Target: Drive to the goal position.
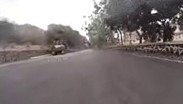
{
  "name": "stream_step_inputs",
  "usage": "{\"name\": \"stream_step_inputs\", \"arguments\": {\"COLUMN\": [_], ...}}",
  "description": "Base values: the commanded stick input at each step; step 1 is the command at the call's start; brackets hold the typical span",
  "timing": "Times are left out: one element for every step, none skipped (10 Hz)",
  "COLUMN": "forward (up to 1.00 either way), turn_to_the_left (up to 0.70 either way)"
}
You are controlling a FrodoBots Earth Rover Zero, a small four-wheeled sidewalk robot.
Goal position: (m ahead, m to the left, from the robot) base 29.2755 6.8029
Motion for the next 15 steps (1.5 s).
{"name": "stream_step_inputs", "arguments": {"forward": [0.70, 0.70, 0.70, 0.70, 0.70, 0.70, 0.70, 0.70, 0.70, 0.70, 0.70, 0.70, 0.70, 0.70, 0.70], "turn_to_the_left": [0.00, 0.00, 0.00, 0.00, 0.00, 0.00, 0.00, 0.27, 0.09, 0.00, 0.00, 0.00, 0.00, 0.00, 0.00]}}
